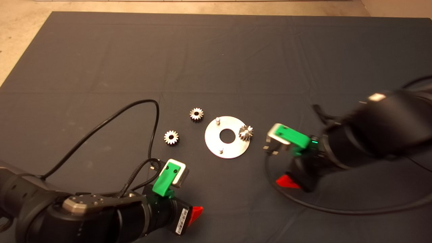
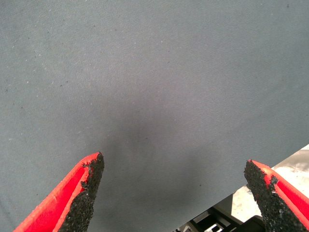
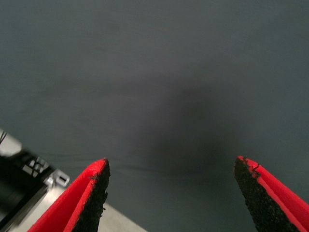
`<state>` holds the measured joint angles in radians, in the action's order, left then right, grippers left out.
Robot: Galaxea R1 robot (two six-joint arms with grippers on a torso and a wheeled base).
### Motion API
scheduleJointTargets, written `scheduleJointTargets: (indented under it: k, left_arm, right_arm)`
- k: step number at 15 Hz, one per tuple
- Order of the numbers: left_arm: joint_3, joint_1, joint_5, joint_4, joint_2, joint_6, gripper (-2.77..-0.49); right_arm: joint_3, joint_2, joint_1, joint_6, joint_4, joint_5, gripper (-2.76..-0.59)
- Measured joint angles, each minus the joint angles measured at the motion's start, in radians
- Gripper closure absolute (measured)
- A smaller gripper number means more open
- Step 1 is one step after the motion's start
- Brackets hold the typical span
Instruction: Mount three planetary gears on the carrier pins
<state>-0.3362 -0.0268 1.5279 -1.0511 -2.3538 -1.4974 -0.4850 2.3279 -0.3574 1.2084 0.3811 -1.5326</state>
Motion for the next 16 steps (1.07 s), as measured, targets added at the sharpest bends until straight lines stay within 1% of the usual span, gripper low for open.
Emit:
scheduleJointTargets:
  k: [1,2,3,4,5,6,7,8,9,10,11,12,13,15,16]
  left_arm:
    - [0.0,0.0,-0.001,0.0,-0.001,0.003,-2.06]
    - [0.0,0.004,-0.003,0.0,-0.005,0.006,-2.06]
    - [0.0,0.009,-0.003,0.001,-0.005,0.015,-2.06]
    - [0.0,0.016,-0.002,0.001,-0.002,0.023,-2.06]
    - [0.0,0.026,0.0,0.003,0.009,0.046,-2.06]
    - [0.0,0.039,0.0,0.003,0.019,0.072,-2.06]
    - [0.0,0.053,-0.001,0.003,0.029,0.114,-2.06]
    - [0.0,0.073,-0.002,0.003,0.046,0.16,-2.06]
    - [0.0,0.095,-0.003,0.003,0.071,0.2,-2.06]
    - [0.0,0.115,-0.001,0.001,0.098,0.23,-2.06]
    - [0.0,0.123,0.0,0.001,0.121,0.25,-2.06]
    - [-0.001,0.126,0.0,0.002,0.137,0.273,-2.06]
    - [-0.005,0.132,-0.001,0.002,0.144,0.289,-2.06]
    - [-0.044,0.143,-0.003,0.0,0.148,0.329,-2.06]
    - [-0.075,0.144,-0.002,-0.001,0.152,0.337,-2.06]
  right_arm:
    - [0.023,-0.055,0.002,0.021,0.045,-0.011,-1.89]
    - [0.037,-0.085,0.016,0.028,0.111,-0.012,-1.89]
    - [0.045,-0.09,0.038,0.038,0.177,-0.012,-1.89]
    - [0.052,-0.088,0.057,0.044,0.221,-0.003,-1.89]
    - [0.058,-0.088,0.068,0.048,0.254,0.008,-1.89]
    - [0.065,-0.098,0.074,0.052,0.268,0.007,-1.89]
    - [0.068,-0.11,0.08,0.056,0.273,0.005,-1.89]
    - [0.072,-0.126,0.089,0.057,0.273,0.001,-1.89]
    - [0.074,-0.134,0.091,0.057,0.273,-0.002,-1.89]
    - [0.078,-0.137,0.091,0.058,0.273,-0.001,-1.89]
    - [0.079,-0.137,0.091,0.058,0.273,0.0,-1.89]
    - [0.079,-0.137,0.091,0.058,0.273,0.001,-1.89]
    - [0.081,-0.14,0.091,0.058,0.273,0.002,-1.89]
    - [0.082,-0.151,0.091,0.061,0.273,0.001,-1.89]
    - [0.082,-0.152,0.091,0.061,0.273,0.0,-1.89]
